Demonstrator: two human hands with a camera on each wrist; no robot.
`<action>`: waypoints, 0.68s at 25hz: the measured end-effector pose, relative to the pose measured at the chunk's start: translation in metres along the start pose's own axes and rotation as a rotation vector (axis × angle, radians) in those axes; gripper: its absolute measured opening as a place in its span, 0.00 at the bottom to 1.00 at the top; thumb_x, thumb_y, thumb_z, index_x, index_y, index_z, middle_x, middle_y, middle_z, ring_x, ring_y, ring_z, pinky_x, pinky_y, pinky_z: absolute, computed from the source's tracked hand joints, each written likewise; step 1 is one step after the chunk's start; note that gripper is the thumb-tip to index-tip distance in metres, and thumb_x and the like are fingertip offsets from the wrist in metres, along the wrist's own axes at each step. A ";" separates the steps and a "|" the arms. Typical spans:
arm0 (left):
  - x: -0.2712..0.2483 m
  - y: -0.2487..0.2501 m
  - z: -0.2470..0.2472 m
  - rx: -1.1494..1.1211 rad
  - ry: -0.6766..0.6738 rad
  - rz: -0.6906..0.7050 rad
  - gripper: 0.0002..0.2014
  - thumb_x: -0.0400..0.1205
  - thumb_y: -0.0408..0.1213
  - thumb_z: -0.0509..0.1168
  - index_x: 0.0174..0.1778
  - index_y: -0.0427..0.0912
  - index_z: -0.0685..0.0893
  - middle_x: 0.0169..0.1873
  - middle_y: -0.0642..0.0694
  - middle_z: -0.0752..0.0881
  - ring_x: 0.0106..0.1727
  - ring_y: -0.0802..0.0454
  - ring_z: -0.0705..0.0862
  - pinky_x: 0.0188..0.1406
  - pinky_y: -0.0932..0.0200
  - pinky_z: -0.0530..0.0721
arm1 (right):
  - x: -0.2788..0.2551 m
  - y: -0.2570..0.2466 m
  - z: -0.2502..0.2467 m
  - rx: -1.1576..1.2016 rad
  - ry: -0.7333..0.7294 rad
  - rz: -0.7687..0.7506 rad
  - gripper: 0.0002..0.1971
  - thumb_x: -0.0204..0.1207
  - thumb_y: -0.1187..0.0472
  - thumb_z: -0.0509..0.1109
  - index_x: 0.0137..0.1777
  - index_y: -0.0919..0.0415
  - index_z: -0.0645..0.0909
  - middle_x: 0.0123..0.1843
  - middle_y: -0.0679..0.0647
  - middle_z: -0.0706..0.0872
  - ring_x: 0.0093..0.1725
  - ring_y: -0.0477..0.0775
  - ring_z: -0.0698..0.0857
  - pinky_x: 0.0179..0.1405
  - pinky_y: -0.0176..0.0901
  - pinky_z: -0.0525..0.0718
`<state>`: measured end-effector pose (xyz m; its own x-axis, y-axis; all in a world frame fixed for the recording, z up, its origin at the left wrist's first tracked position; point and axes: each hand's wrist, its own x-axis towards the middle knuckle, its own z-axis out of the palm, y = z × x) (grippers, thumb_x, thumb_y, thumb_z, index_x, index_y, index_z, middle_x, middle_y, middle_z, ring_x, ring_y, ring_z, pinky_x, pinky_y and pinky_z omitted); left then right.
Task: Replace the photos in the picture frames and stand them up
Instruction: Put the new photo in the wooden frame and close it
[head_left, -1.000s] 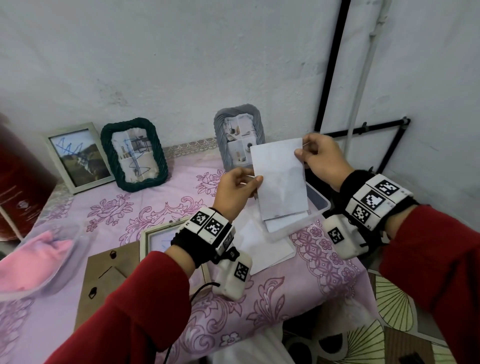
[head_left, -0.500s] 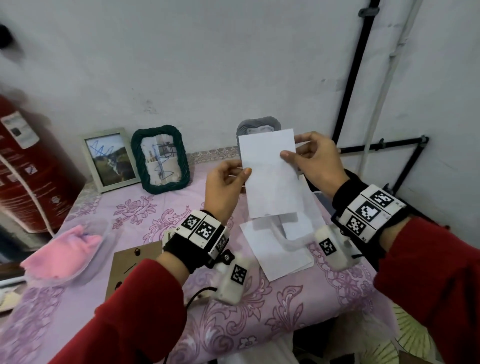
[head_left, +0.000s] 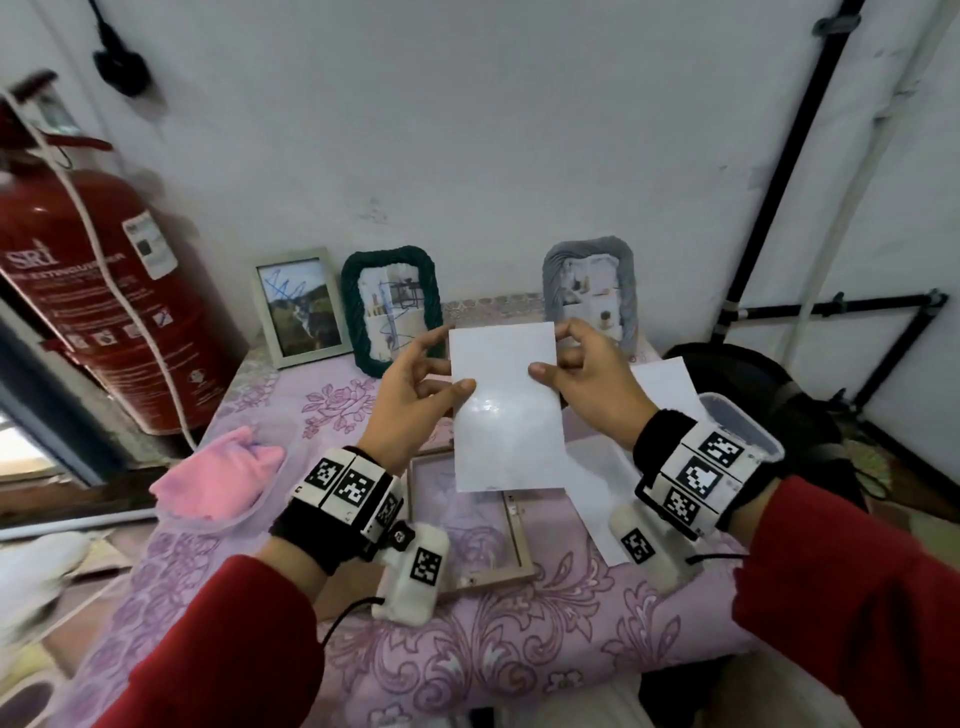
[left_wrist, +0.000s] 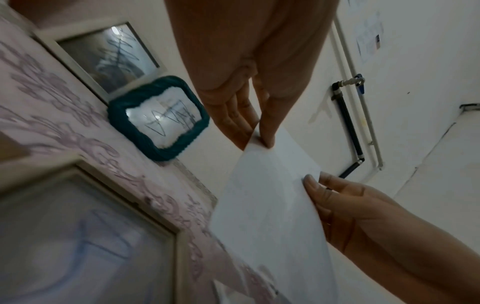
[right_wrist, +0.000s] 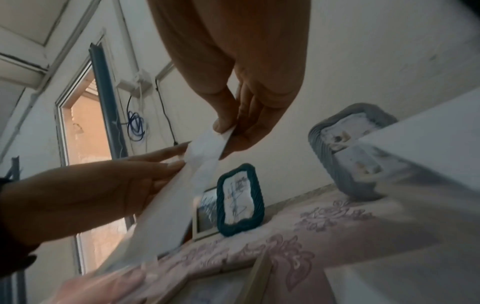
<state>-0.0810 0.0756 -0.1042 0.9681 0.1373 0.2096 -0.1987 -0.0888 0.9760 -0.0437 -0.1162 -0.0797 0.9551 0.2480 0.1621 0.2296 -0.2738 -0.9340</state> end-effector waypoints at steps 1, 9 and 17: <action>-0.004 -0.003 -0.008 0.021 -0.017 -0.003 0.30 0.76 0.25 0.70 0.71 0.53 0.72 0.44 0.46 0.85 0.38 0.54 0.87 0.40 0.57 0.89 | -0.001 0.003 0.007 0.012 -0.050 0.001 0.15 0.77 0.71 0.68 0.61 0.64 0.70 0.54 0.75 0.85 0.47 0.70 0.87 0.43 0.57 0.89; -0.025 -0.031 -0.051 0.142 -0.012 -0.092 0.28 0.73 0.24 0.72 0.65 0.52 0.76 0.45 0.37 0.80 0.33 0.51 0.84 0.37 0.54 0.88 | -0.002 0.019 0.043 -0.212 -0.285 -0.071 0.30 0.71 0.74 0.71 0.70 0.51 0.71 0.49 0.54 0.79 0.34 0.50 0.78 0.40 0.45 0.83; -0.037 -0.043 -0.064 0.256 -0.116 -0.194 0.34 0.68 0.24 0.76 0.67 0.50 0.72 0.45 0.44 0.80 0.41 0.50 0.84 0.46 0.55 0.88 | -0.003 0.031 0.051 -0.391 -0.473 -0.099 0.38 0.65 0.72 0.76 0.73 0.54 0.65 0.41 0.40 0.73 0.34 0.40 0.77 0.28 0.20 0.74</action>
<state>-0.1179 0.1372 -0.1498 0.9979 0.0640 -0.0009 0.0213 -0.3184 0.9477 -0.0493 -0.0784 -0.1251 0.7600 0.6499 0.0002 0.4502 -0.5263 -0.7213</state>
